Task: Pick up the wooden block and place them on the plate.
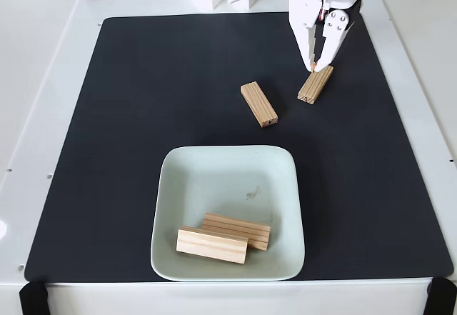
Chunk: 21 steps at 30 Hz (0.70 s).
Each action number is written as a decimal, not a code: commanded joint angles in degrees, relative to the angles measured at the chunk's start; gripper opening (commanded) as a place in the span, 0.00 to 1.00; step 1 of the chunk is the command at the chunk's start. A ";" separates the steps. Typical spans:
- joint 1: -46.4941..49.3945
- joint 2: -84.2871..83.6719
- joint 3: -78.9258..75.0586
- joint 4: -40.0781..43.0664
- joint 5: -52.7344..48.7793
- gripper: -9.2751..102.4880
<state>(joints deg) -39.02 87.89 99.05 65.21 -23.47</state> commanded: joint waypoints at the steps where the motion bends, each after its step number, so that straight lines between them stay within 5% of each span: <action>1: -0.53 0.44 0.79 0.26 -0.62 0.08; 12: 0.18 1.41 4.48 0.35 -0.62 0.36; 21: -0.09 1.05 4.48 0.35 -0.62 0.38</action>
<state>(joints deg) -38.94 87.89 103.54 65.21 -23.47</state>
